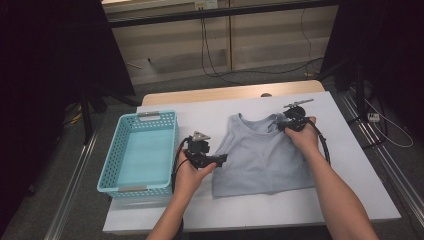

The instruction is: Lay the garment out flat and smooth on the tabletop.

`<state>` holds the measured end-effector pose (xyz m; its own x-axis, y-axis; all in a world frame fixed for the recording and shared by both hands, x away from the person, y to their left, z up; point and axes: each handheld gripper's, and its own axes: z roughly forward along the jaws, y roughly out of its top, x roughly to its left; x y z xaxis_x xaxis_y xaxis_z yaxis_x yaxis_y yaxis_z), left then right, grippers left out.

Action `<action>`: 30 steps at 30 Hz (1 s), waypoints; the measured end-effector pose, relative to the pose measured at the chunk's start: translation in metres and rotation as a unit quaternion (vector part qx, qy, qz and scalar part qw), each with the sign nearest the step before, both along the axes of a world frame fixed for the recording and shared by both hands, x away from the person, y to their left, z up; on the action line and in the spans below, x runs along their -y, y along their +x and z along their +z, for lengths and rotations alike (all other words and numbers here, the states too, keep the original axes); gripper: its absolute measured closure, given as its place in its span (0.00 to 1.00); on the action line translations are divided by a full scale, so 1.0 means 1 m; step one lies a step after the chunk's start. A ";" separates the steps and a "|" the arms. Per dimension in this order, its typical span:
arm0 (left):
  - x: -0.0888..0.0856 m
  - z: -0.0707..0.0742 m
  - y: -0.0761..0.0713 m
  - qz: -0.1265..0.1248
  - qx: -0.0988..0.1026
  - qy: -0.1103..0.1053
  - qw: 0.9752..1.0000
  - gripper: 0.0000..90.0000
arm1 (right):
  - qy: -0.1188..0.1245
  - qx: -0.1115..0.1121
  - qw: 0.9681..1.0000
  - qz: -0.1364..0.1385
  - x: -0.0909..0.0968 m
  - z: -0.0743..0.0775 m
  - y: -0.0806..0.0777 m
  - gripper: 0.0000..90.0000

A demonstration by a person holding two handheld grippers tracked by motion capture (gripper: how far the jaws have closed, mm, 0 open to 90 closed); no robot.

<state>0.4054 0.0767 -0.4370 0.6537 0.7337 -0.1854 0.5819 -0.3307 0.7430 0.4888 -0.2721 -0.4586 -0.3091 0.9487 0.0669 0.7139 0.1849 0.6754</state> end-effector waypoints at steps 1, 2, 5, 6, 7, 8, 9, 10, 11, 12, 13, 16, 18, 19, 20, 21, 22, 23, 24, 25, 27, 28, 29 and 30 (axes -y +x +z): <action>0.000 0.000 0.000 -0.001 -0.001 0.000 1.000 0.27 | 0.000 0.003 1.000 -0.001 0.001 0.001 0.000 0.97; 0.000 0.000 0.000 0.000 0.002 -0.002 1.000 0.27 | 0.003 0.002 1.000 -0.004 0.001 0.002 -0.001 0.97; 0.000 0.001 0.000 -0.002 0.002 -0.001 1.000 0.27 | 0.016 0.005 1.000 -0.004 0.003 0.006 -0.004 0.97; -0.001 0.001 0.000 -0.002 0.003 0.000 1.000 0.27 | 0.024 0.007 1.000 -0.005 0.004 0.008 -0.005 0.97; -0.001 0.001 0.000 -0.002 0.001 -0.001 1.000 0.27 | 0.024 0.008 1.000 -0.002 0.005 0.011 -0.006 0.97; -0.001 0.001 0.000 -0.001 0.003 0.000 1.000 0.27 | 0.015 0.009 1.000 -0.001 0.004 0.014 -0.007 0.96; -0.002 0.001 0.000 -0.003 0.001 0.000 1.000 0.27 | 0.008 0.009 1.000 0.001 0.004 0.015 -0.008 0.96; -0.002 0.001 0.000 -0.002 0.001 0.001 1.000 0.27 | 0.005 0.005 1.000 0.002 0.003 0.016 -0.008 0.92; -0.002 0.002 0.000 -0.001 0.002 0.000 1.000 0.27 | -0.002 -0.002 1.000 0.004 0.003 0.016 -0.008 0.84; -0.002 0.002 0.000 -0.003 0.002 0.000 1.000 0.27 | -0.011 -0.001 1.000 -0.002 0.003 0.016 -0.009 0.76; -0.002 0.002 0.000 -0.003 0.002 -0.001 1.000 0.27 | -0.019 0.007 1.000 -0.007 0.004 0.017 -0.009 0.69; -0.002 0.002 0.001 -0.002 0.001 -0.003 1.000 0.26 | -0.015 0.016 1.000 -0.017 0.006 0.019 -0.008 0.65; -0.001 0.001 0.001 -0.004 -0.001 -0.001 1.000 0.26 | -0.014 0.019 1.000 -0.019 0.006 0.022 -0.005 0.66; -0.001 0.001 0.001 -0.004 -0.002 -0.001 1.000 0.26 | -0.009 0.026 0.999 -0.019 0.005 0.023 -0.003 0.66; -0.001 0.000 0.001 -0.004 0.000 0.002 1.000 0.26 | -0.006 0.031 0.999 -0.019 0.004 0.024 -0.002 0.67; 0.000 0.000 0.001 -0.005 -0.002 0.001 1.000 0.26 | 0.000 0.034 0.999 -0.017 0.001 0.024 -0.001 0.70; 0.000 0.000 0.002 -0.007 -0.004 0.002 1.000 0.26 | 0.001 0.026 1.000 -0.007 -0.003 0.022 0.001 0.71; 0.000 -0.001 0.002 -0.005 -0.003 0.002 1.000 0.26 | -0.006 0.014 1.000 -0.001 -0.007 0.019 0.003 0.72; 0.000 -0.002 0.002 -0.004 -0.003 0.002 1.000 0.26 | -0.028 -0.002 1.000 0.001 -0.012 0.012 0.004 0.72; 0.000 -0.002 0.002 -0.007 -0.006 0.004 1.000 0.26 | -0.041 -0.009 0.999 0.000 -0.014 0.008 0.005 0.71; -0.001 -0.003 0.002 -0.008 -0.006 0.008 1.000 0.26 | -0.038 -0.009 0.999 -0.011 -0.016 0.001 0.005 0.71; -0.001 -0.003 0.002 -0.008 -0.004 0.009 1.000 0.26 | -0.030 -0.008 0.999 -0.022 -0.016 0.001 0.004 0.72; -0.001 -0.002 0.002 -0.008 -0.004 0.008 1.000 0.26 | -0.028 -0.006 0.999 -0.022 -0.016 0.000 0.004 0.72; -0.001 -0.002 0.002 -0.009 -0.005 0.007 1.000 0.26 | -0.026 -0.005 0.999 -0.023 -0.015 0.000 0.003 0.73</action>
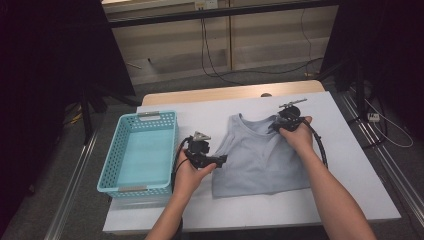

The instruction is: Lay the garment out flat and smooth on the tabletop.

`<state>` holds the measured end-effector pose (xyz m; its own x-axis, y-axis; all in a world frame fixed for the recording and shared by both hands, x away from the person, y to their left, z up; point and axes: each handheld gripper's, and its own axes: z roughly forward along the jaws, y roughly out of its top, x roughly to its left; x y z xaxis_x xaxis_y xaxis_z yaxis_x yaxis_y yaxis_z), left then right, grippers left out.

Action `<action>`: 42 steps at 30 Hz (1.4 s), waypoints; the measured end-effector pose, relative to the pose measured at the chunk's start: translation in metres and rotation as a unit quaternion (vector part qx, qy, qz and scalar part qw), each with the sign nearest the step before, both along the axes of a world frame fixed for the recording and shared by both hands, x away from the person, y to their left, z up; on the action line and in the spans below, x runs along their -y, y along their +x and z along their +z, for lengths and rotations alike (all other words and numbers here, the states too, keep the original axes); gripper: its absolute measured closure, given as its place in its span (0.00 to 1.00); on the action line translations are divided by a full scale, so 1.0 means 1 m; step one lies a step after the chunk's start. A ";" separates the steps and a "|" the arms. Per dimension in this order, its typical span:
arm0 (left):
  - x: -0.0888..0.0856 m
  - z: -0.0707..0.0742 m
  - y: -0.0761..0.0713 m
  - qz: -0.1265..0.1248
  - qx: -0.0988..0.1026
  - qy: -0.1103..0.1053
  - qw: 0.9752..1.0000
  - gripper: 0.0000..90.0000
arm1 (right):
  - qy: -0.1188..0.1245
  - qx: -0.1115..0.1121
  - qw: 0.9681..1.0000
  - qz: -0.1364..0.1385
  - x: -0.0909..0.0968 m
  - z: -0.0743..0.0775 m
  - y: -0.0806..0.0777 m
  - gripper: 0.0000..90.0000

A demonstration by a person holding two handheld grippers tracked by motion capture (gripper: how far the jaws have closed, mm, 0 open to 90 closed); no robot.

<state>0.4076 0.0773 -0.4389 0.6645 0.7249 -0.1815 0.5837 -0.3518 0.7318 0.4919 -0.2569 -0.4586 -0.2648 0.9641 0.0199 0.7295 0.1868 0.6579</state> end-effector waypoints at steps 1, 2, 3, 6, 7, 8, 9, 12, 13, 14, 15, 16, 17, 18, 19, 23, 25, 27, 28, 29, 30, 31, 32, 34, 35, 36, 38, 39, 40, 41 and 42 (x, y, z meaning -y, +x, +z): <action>0.000 0.000 0.000 0.001 0.002 0.000 1.000 0.26 | 0.004 0.004 1.000 -0.002 0.001 -0.001 -0.001 0.74; 0.000 0.001 0.000 -0.002 0.004 0.003 1.000 0.26 | 0.006 0.005 1.000 -0.003 0.002 -0.001 -0.001 0.75; -0.001 0.001 0.000 0.000 0.005 0.002 1.000 0.26 | 0.009 0.006 1.000 -0.003 0.003 -0.001 -0.002 0.75; -0.002 0.001 0.000 0.002 0.005 0.001 1.000 0.26 | 0.008 0.005 1.000 -0.007 0.005 0.002 -0.004 0.76; -0.001 0.001 0.000 0.002 0.005 0.000 1.000 0.26 | 0.006 0.006 1.000 -0.009 0.006 0.003 -0.005 0.76; -0.001 0.000 0.000 0.002 0.004 0.000 1.000 0.26 | 0.004 0.006 1.000 -0.008 0.007 0.002 -0.004 0.75; 0.000 0.000 0.000 0.000 0.002 -0.001 1.000 0.26 | 0.008 0.006 1.000 -0.010 0.007 0.002 -0.004 0.75; 0.001 -0.001 0.001 -0.001 0.002 0.001 1.000 0.26 | 0.011 0.002 1.000 -0.005 0.007 -0.001 -0.003 0.77; 0.000 -0.001 0.001 0.000 0.001 0.002 1.000 0.26 | 0.009 0.003 1.000 -0.001 0.007 -0.001 -0.003 0.79; 0.000 -0.001 0.001 0.001 0.001 0.001 1.000 0.26 | 0.015 0.001 1.000 -0.002 0.008 -0.001 -0.002 0.81; 0.000 -0.001 0.001 0.002 0.000 0.001 1.000 0.25 | 0.019 0.000 1.000 -0.001 0.009 -0.001 -0.002 0.86; 0.000 -0.001 0.000 0.002 0.001 0.002 1.000 0.25 | 0.027 -0.002 1.000 0.000 0.011 -0.001 -0.002 0.88; 0.000 0.000 0.000 0.000 0.001 0.002 1.000 0.25 | 0.033 -0.003 0.999 -0.001 0.012 -0.001 -0.001 0.89; 0.001 0.000 -0.001 0.001 0.002 0.001 1.000 0.25 | 0.039 -0.002 0.999 -0.001 0.013 -0.001 -0.002 0.89; 0.002 0.000 -0.001 0.001 0.004 0.001 1.000 0.25 | 0.037 -0.001 0.999 0.004 0.013 -0.001 -0.002 0.89; 0.003 0.000 -0.003 -0.003 0.002 0.000 1.000 0.25 | 0.050 0.029 0.998 -0.010 0.018 0.009 -0.005 0.83; 0.002 0.001 -0.003 -0.003 0.004 0.000 1.000 0.25 | 0.038 0.035 0.999 -0.008 0.020 0.016 -0.006 0.82; 0.002 0.002 -0.003 0.001 0.007 -0.003 1.000 0.25 | 0.031 0.021 0.999 -0.008 0.020 0.014 -0.006 0.76; 0.002 0.003 -0.003 0.000 0.007 -0.003 1.000 0.25 | 0.028 0.014 1.000 -0.003 0.020 0.012 -0.005 0.75; 0.002 0.003 -0.004 0.001 0.007 -0.004 1.000 0.25 | 0.024 0.005 1.000 -0.003 0.018 0.009 -0.005 0.72; 0.002 0.003 -0.004 0.001 0.008 -0.003 1.000 0.25 | 0.021 0.001 1.000 0.001 0.016 0.006 -0.005 0.72; 0.001 0.003 -0.004 0.000 0.007 -0.003 1.000 0.25 | 0.012 -0.003 1.000 0.008 0.013 0.003 -0.004 0.75; 0.001 0.003 -0.004 0.000 0.008 -0.002 1.000 0.25 | 0.002 0.000 1.000 0.013 0.011 0.001 -0.003 0.79; 0.000 0.004 -0.004 0.001 0.007 -0.001 1.000 0.25 | -0.007 0.003 1.000 0.011 0.009 0.000 -0.003 0.85; 0.000 0.003 -0.004 0.003 0.009 -0.003 1.000 0.25 | -0.003 0.004 1.000 0.010 0.010 0.000 -0.002 0.89; 0.000 0.003 -0.004 0.003 0.009 -0.003 1.000 0.25 | 0.001 0.002 1.000 0.009 0.012 0.000 -0.002 0.91; -0.001 0.004 -0.004 0.003 0.007 -0.005 1.000 0.26 | 0.006 0.001 1.000 0.012 0.015 -0.001 -0.001 0.94; -0.001 0.004 -0.004 0.005 0.008 -0.005 1.000 0.26 | 0.006 0.002 1.000 0.012 0.016 0.000 -0.001 0.95; -0.001 0.004 -0.004 0.004 0.008 -0.004 1.000 0.26 | 0.007 0.002 1.000 0.009 0.016 0.000 -0.001 0.95; -0.001 0.004 -0.004 0.004 0.007 -0.005 1.000 0.26 | 0.004 0.004 1.000 0.007 0.015 0.000 -0.001 0.95; -0.001 0.004 -0.004 0.004 0.008 -0.007 1.000 0.26 | -0.003 0.008 1.000 0.008 0.014 0.002 -0.002 0.96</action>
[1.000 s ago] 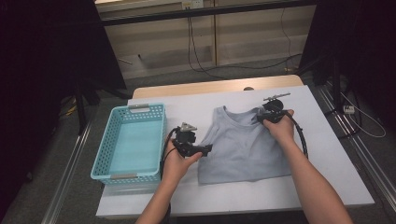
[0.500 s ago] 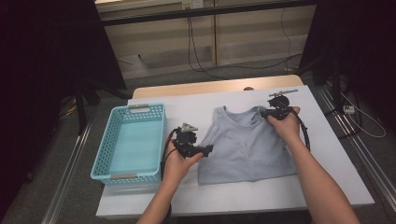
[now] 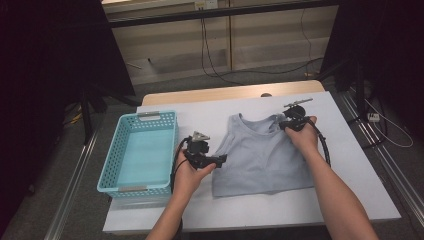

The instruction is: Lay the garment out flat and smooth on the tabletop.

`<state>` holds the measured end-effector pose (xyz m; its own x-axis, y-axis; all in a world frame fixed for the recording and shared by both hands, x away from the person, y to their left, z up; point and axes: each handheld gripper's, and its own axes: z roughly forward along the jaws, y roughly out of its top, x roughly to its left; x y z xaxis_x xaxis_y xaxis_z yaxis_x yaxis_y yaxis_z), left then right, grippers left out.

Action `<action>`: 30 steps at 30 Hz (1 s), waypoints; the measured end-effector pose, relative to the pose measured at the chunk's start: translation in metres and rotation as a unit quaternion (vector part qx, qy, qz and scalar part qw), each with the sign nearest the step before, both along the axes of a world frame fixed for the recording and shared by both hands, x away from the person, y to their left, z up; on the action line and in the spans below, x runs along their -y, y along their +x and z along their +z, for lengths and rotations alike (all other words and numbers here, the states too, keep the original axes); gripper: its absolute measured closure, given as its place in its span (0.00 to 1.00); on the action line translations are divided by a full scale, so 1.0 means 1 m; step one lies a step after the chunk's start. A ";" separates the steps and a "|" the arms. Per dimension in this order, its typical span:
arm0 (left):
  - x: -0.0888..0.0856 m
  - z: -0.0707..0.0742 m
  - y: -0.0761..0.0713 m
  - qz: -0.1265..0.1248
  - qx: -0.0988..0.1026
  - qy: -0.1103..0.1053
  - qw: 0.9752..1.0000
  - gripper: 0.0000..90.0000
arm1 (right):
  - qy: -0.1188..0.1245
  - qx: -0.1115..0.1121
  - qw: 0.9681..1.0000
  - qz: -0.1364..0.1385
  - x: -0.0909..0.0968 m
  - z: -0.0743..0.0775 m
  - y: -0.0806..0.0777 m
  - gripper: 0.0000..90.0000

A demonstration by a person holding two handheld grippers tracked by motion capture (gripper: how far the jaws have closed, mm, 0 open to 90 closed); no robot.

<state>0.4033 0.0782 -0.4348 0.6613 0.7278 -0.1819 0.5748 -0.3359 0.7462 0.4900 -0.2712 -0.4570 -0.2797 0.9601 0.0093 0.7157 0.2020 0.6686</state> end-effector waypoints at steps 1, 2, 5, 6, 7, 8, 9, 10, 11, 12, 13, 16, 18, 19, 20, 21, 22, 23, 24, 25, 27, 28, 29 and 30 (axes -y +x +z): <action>0.000 0.001 0.000 -0.002 0.001 0.001 1.000 0.26 | 0.000 0.002 1.000 -0.001 0.000 0.002 -0.001 0.96; 0.000 0.002 0.000 -0.001 0.002 -0.001 1.000 0.26 | 0.006 0.008 1.000 0.000 -0.001 0.005 -0.002 0.96; 0.001 0.003 -0.001 -0.004 0.005 -0.004 1.000 0.26 | 0.009 0.027 1.000 0.008 -0.002 0.018 -0.006 0.96; 0.002 0.004 -0.001 -0.003 0.006 -0.003 1.000 0.26 | 0.014 0.031 0.999 0.009 -0.003 0.022 -0.007 0.96; 0.002 0.004 -0.002 -0.006 0.004 -0.004 1.000 0.26 | 0.026 0.039 0.999 0.014 -0.004 0.028 -0.008 0.96; 0.002 0.004 -0.002 -0.006 0.006 -0.004 1.000 0.26 | 0.032 0.041 0.999 0.016 -0.005 0.032 -0.009 0.96; 0.003 0.004 -0.002 -0.007 0.006 -0.004 1.000 0.26 | 0.036 0.044 0.998 0.021 -0.008 0.035 -0.009 0.96; 0.003 0.005 -0.002 -0.008 0.007 -0.003 1.000 0.26 | 0.038 0.046 0.998 0.025 -0.011 0.038 -0.010 0.96; 0.003 0.005 -0.003 -0.007 0.006 -0.004 1.000 0.26 | 0.038 0.048 0.998 0.029 -0.013 0.039 -0.010 0.96; 0.003 0.005 -0.003 -0.008 0.007 -0.004 1.000 0.26 | 0.038 0.048 0.998 0.032 -0.017 0.040 -0.010 0.96; 0.003 0.005 -0.003 -0.008 0.007 -0.003 1.000 0.26 | 0.038 0.048 0.997 0.037 -0.022 0.040 -0.010 0.95; 0.001 0.005 -0.003 -0.007 0.006 -0.004 1.000 0.26 | 0.033 0.043 0.998 0.044 -0.030 0.033 -0.008 0.95; 0.000 0.005 -0.002 -0.004 0.006 -0.006 1.000 0.26 | 0.037 0.028 0.998 0.045 -0.033 0.025 -0.006 0.95; -0.001 0.005 -0.002 -0.005 0.006 -0.005 1.000 0.26 | 0.034 0.022 0.998 0.045 -0.034 0.021 -0.005 0.95; -0.001 0.005 -0.002 -0.003 0.006 -0.006 1.000 0.26 | 0.034 0.017 0.998 0.045 -0.036 0.015 -0.004 0.95; -0.001 0.005 -0.002 -0.003 0.006 -0.007 1.000 0.26 | 0.038 0.012 0.998 0.045 -0.037 0.010 -0.003 0.95; -0.001 0.005 -0.002 -0.003 0.007 -0.007 1.000 0.26 | 0.036 0.007 0.998 0.046 -0.038 0.007 -0.002 0.95; -0.001 0.005 -0.002 -0.003 0.006 -0.006 1.000 0.26 | 0.028 0.006 0.999 0.044 -0.039 0.004 -0.002 0.95; 0.000 0.005 -0.002 -0.003 0.005 -0.006 1.000 0.26 | 0.021 0.004 0.999 0.044 -0.039 0.001 -0.001 0.94; 0.000 0.004 -0.002 -0.002 0.004 -0.007 1.000 0.26 | 0.020 0.002 0.999 0.047 -0.039 -0.002 -0.001 0.92; 0.000 0.004 -0.002 -0.006 0.005 -0.001 1.000 0.26 | 0.033 0.004 0.998 0.049 -0.038 -0.004 -0.001 0.86; 0.000 0.004 -0.002 -0.006 0.004 -0.002 1.000 0.26 | 0.038 0.002 0.998 0.055 -0.037 -0.003 -0.001 0.81; 0.000 0.003 -0.002 -0.005 0.004 -0.002 1.000 0.26 | 0.035 0.003 0.998 0.054 -0.036 -0.002 -0.002 0.75; 0.000 0.004 -0.002 -0.006 0.003 -0.002 1.000 0.26 | 0.034 0.003 0.998 0.054 -0.035 0.000 -0.003 0.73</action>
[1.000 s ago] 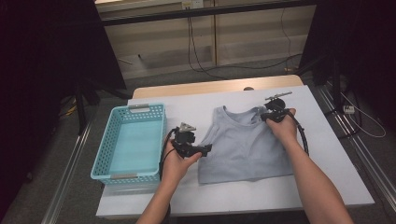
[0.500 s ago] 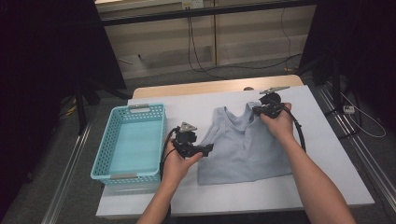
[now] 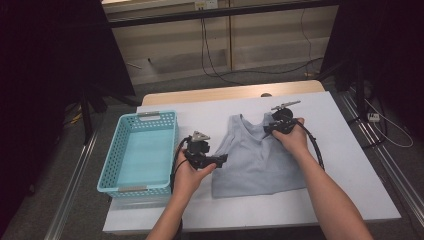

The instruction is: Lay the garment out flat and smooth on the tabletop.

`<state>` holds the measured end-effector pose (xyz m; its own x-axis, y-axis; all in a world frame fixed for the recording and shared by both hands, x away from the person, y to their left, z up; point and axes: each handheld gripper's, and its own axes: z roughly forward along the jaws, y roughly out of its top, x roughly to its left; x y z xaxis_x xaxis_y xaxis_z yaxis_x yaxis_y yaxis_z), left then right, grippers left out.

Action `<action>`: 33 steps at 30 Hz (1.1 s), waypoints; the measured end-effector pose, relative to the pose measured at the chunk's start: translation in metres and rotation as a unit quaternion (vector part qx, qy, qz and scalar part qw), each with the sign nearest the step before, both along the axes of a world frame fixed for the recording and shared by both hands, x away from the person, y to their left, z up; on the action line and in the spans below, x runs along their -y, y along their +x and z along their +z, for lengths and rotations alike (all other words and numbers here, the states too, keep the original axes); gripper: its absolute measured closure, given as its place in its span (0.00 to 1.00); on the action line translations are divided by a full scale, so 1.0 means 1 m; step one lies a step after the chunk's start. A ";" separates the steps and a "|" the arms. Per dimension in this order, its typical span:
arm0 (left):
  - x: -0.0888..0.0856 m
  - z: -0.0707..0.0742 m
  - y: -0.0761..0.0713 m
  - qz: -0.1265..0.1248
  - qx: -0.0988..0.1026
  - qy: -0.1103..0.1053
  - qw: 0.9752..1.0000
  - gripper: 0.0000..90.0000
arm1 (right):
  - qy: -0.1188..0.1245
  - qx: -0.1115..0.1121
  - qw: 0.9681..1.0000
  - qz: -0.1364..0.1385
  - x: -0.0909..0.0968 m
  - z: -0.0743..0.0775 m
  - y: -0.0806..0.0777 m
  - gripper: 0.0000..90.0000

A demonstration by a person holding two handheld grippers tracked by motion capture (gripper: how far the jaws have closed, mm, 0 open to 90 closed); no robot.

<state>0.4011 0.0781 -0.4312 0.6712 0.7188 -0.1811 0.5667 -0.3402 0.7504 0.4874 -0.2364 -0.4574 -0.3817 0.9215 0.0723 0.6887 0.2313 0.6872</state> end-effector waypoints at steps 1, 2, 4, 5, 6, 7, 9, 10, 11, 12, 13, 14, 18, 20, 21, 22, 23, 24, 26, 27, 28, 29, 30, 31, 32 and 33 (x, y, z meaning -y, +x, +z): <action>0.000 0.000 0.000 0.000 0.001 0.000 1.000 0.26 | 0.005 0.002 1.000 0.001 0.001 0.003 -0.001 0.69; 0.000 0.000 0.000 0.000 0.001 0.000 1.000 0.26 | 0.007 0.005 1.000 -0.001 0.003 0.005 -0.002 0.65; 0.001 0.001 -0.001 0.002 0.004 0.000 1.000 0.26 | 0.017 0.014 1.000 -0.005 0.008 0.012 -0.004 0.61; 0.001 0.001 0.000 0.000 0.003 0.001 1.000 0.26 | 0.020 0.017 1.000 -0.007 0.011 0.016 -0.006 0.60; 0.000 0.001 0.000 0.001 0.003 0.001 1.000 0.26 | 0.016 0.023 1.000 -0.011 0.015 0.020 -0.007 0.60; 0.000 0.001 0.000 0.000 0.005 0.003 1.000 0.26 | 0.014 0.029 0.999 -0.015 0.019 0.024 -0.008 0.59; 0.000 0.001 0.000 0.002 0.003 0.002 1.000 0.26 | 0.014 0.037 0.999 -0.030 0.029 0.031 -0.010 0.57; 0.000 0.001 0.000 0.001 0.003 0.004 1.000 0.26 | 0.010 0.044 0.998 -0.037 0.034 0.034 -0.011 0.57; 0.000 0.001 0.000 0.001 0.004 0.004 1.000 0.26 | 0.011 0.048 0.998 -0.042 0.040 0.036 -0.012 0.57; 0.000 0.001 0.000 0.001 0.003 0.004 1.000 0.26 | 0.010 0.048 0.998 -0.050 0.045 0.037 -0.013 0.57; 0.001 0.001 0.000 0.002 0.004 0.004 1.000 0.26 | 0.007 0.046 0.997 -0.056 0.050 0.037 -0.013 0.57; 0.001 0.000 0.000 0.000 0.003 0.005 1.000 0.26 | 0.007 0.041 0.997 -0.060 0.054 0.035 -0.014 0.57; 0.002 -0.001 0.000 -0.001 0.001 0.008 1.000 0.26 | 0.005 0.017 0.998 -0.062 0.060 0.020 -0.015 0.58; 0.002 -0.001 0.000 -0.003 -0.002 0.008 1.000 0.26 | 0.001 0.007 0.998 -0.055 0.057 0.011 -0.015 0.59; 0.002 -0.002 0.000 -0.003 -0.002 0.008 1.000 0.26 | 0.002 0.002 0.999 -0.051 0.054 0.007 -0.015 0.59; 0.002 -0.002 0.000 0.000 -0.002 0.006 1.000 0.26 | 0.006 -0.004 0.999 -0.048 0.052 0.004 -0.015 0.59; 0.002 -0.003 0.000 0.001 -0.002 0.006 1.000 0.26 | 0.009 -0.005 0.999 -0.043 0.049 0.002 -0.014 0.61; 0.002 -0.003 0.000 -0.002 -0.003 0.009 1.000 0.26 | 0.007 -0.007 0.999 -0.039 0.046 0.000 -0.014 0.61; 0.002 -0.004 0.000 0.001 -0.003 0.008 1.000 0.26 | 0.003 -0.009 0.999 -0.034 0.040 -0.002 -0.013 0.62; 0.002 -0.004 0.000 0.001 -0.003 0.008 1.000 0.26 | -0.003 -0.007 0.999 -0.031 0.038 -0.003 -0.012 0.61; 0.002 -0.004 -0.001 0.000 -0.004 0.011 1.000 0.26 | -0.009 -0.005 0.999 -0.031 0.036 -0.003 -0.012 0.62; 0.003 -0.005 -0.001 0.001 -0.002 0.011 1.000 0.26 | -0.011 -0.004 0.999 -0.030 0.035 -0.003 -0.012 0.63; 0.004 -0.005 -0.001 0.001 -0.002 0.010 1.000 0.26 | -0.011 -0.003 0.999 -0.030 0.035 -0.004 -0.012 0.65; 0.004 -0.006 -0.001 -0.001 -0.003 0.013 1.000 0.26 | -0.009 -0.004 1.000 -0.029 0.035 -0.004 -0.013 0.69; 0.004 -0.006 -0.001 -0.001 -0.006 0.012 1.000 0.26 | -0.004 -0.004 1.000 -0.024 0.034 -0.004 -0.013 0.78; 0.004 -0.006 -0.001 -0.001 -0.005 0.013 1.000 0.26 | 0.009 -0.007 1.000 -0.012 0.034 -0.004 -0.013 0.95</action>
<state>0.3999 0.0740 -0.4373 0.6715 0.7213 -0.1698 0.5736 -0.3609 0.7354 0.4740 -0.2705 -0.4614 -0.3577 0.9292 0.0930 0.7032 0.2024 0.6816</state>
